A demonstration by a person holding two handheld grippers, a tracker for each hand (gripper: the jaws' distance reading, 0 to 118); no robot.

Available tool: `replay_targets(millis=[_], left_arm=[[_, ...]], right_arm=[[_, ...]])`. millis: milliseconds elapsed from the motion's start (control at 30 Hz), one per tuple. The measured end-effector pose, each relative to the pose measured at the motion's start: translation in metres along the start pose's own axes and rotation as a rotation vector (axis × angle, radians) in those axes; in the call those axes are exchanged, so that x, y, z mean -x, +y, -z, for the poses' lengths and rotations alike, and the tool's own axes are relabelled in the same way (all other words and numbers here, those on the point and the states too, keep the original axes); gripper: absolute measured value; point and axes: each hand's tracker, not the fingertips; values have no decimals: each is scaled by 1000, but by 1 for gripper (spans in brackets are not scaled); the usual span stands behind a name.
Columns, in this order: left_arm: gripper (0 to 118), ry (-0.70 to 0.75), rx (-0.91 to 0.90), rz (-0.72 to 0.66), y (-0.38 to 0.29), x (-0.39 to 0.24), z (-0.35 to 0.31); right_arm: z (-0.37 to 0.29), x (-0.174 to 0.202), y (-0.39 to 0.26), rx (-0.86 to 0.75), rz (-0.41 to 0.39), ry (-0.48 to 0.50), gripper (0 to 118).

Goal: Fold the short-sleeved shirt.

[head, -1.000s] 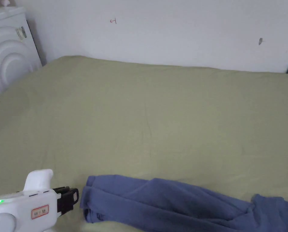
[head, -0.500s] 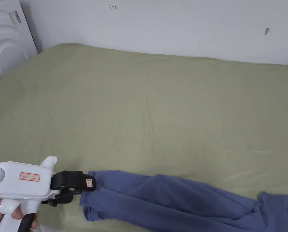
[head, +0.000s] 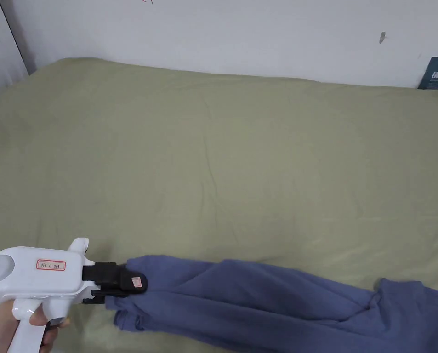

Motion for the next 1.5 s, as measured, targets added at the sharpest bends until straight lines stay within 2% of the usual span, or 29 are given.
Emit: replay_targets(millis=[133,233,500,700,833,1000,1067,1133,1167,1267,1300,1333,1367,1400,1500], left_arm=[[5,-41,-5,-38,-9,3,-10],[5,-3,-87,-57,-13,-1,-29],[5,51,-161,-34,-18,-9,-86],[5,102,-152,103,-26,-59,-88],[5,199,-142,244,-43,-130,-68],[5,251,-90,425,-66,-206,-17],[5,269,-49,428,-75,-224,11],[5,280,-5,466,-81,-239,43],[5,331,18,524,-86,-246,64],[5,342,81,564,-96,-253,123],[14,327,106,563,-100,-253,143],[42,314,117,574,-106,-257,160],[83,268,128,611,-110,-257,175],[118,243,148,614,-116,-256,186],[117,131,158,546,-119,-258,183]], right_arm=[[-1,2,2,-3,2,19,0],[-2,5,4,-4,11,29,0],[0,9,7,-6,9,56,0],[1,4,7,-10,18,70,0],[-1,-1,5,-11,26,72,0],[-4,-10,-1,-11,39,75,0],[-6,-14,-4,-10,51,75,0],[-7,-20,-8,-3,64,79,0],[-8,-22,-10,0,67,75,0],[-9,-31,-17,15,73,66,0],[-10,-34,-18,20,78,64,0],[-10,-36,-20,26,84,59,0],[-10,-39,-21,33,91,54,0],[-10,-42,-21,41,99,53,0],[-12,-47,-22,45,115,40,0]])
